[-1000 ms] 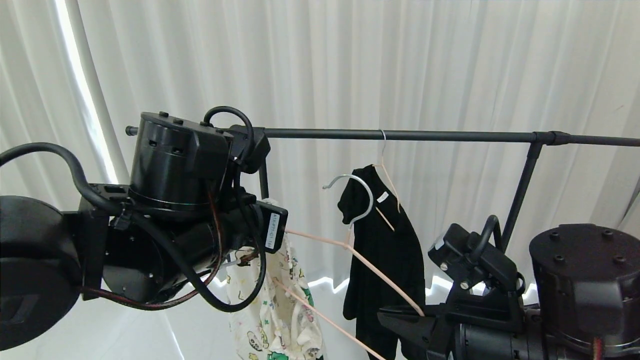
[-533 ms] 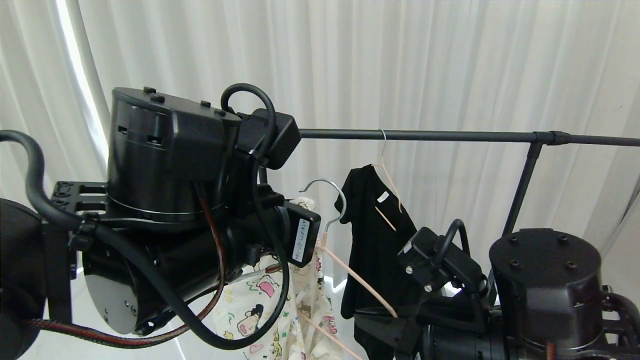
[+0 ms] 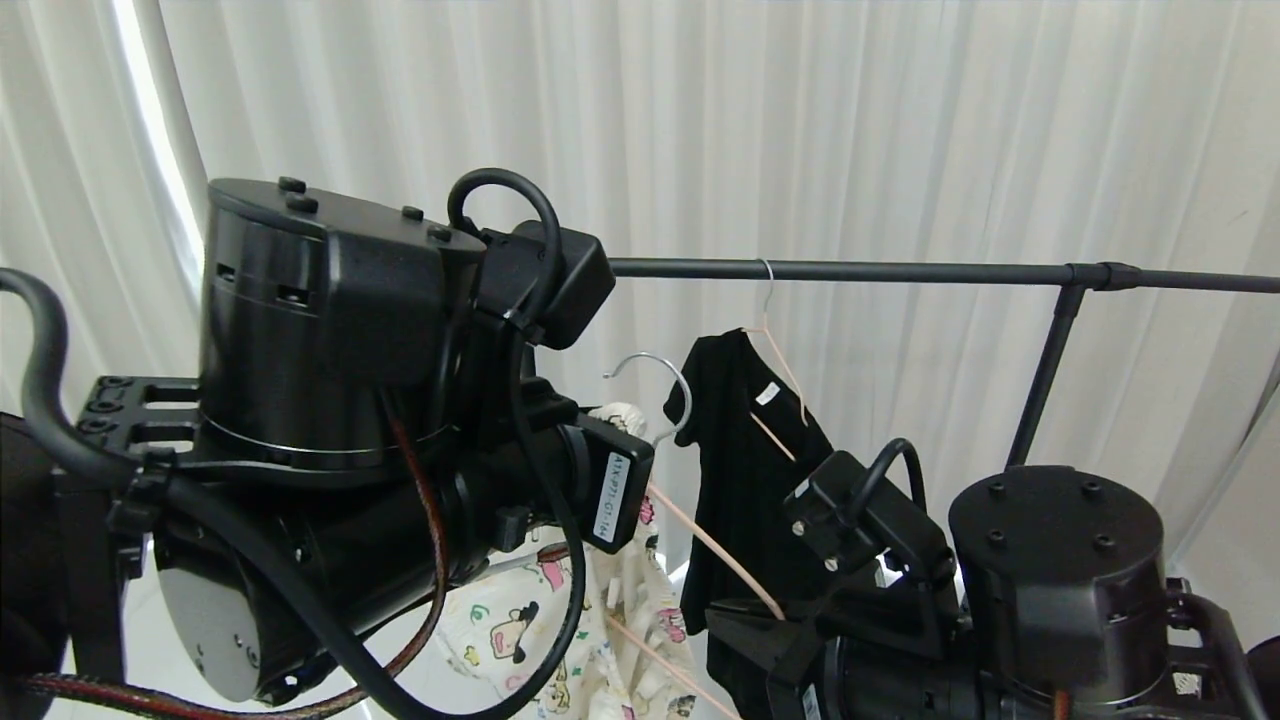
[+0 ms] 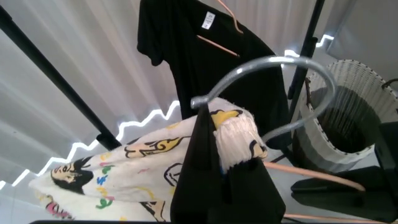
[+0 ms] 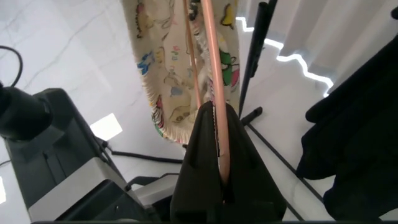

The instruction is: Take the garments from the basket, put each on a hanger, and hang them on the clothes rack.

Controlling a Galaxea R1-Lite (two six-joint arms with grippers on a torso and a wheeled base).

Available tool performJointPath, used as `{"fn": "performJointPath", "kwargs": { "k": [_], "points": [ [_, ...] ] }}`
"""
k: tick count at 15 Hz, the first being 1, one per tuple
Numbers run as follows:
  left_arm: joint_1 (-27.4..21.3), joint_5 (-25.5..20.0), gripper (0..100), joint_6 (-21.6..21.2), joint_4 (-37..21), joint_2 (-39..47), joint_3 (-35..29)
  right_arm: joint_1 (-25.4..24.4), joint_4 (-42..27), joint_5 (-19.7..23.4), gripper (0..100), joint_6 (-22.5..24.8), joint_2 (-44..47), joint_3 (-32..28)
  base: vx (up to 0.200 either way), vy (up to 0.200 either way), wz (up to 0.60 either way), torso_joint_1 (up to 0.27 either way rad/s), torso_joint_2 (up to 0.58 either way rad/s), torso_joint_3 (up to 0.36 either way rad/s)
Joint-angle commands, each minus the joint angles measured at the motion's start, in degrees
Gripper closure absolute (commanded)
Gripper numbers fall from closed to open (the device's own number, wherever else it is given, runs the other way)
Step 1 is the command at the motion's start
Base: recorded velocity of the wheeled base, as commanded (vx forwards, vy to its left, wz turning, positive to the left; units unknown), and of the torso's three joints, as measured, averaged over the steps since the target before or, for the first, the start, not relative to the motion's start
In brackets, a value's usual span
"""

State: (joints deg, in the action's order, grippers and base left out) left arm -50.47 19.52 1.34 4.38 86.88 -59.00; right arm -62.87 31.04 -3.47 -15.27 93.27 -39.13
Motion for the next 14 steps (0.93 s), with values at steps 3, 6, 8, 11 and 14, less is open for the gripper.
{"fn": "performJointPath", "kwargs": {
  "k": [3, 6, 8, 11, 14],
  "points": [
    [0.5, 0.4, 0, 0.1, 0.0, -1.3, 2.0, -0.1, 2.0, -1.3, 100, 0.0, -0.2, 0.3, 0.0, 0.0, 0.0, 0.0, 0.0, 0.0],
    [0.5, 0.4, 0, 0.2, 0.1, -2.9, 4.2, 0.2, 3.6, -1.7, 100, 0.0, -0.1, 0.4, 0.0, 0.0, 0.0, 0.0, 0.0, 0.0],
    [0.5, 0.3, 0, 0.2, 0.2, -4.4, 6.2, 0.2, 5.3, -3.0, 100, 0.0, 0.1, 0.5, 0.0, 0.0, 0.0, 0.0, 0.0, 0.0],
    [0.5, 0.3, 0, 0.1, 0.3, -6.9, 10.2, 0.7, 7.5, -4.7, 100, 0.2, -0.3, 2.5, 0.0, 0.0, 0.0, 0.0, 0.0, 0.0],
    [0.6, 0.3, 0, 0.1, 0.4, -7.6, 11.3, 1.4, 9.2, -5.6, 100, 0.4, -0.3, 3.0, 0.0, 0.0, 0.0, 0.0, 0.0, 0.0]
  ]
}}
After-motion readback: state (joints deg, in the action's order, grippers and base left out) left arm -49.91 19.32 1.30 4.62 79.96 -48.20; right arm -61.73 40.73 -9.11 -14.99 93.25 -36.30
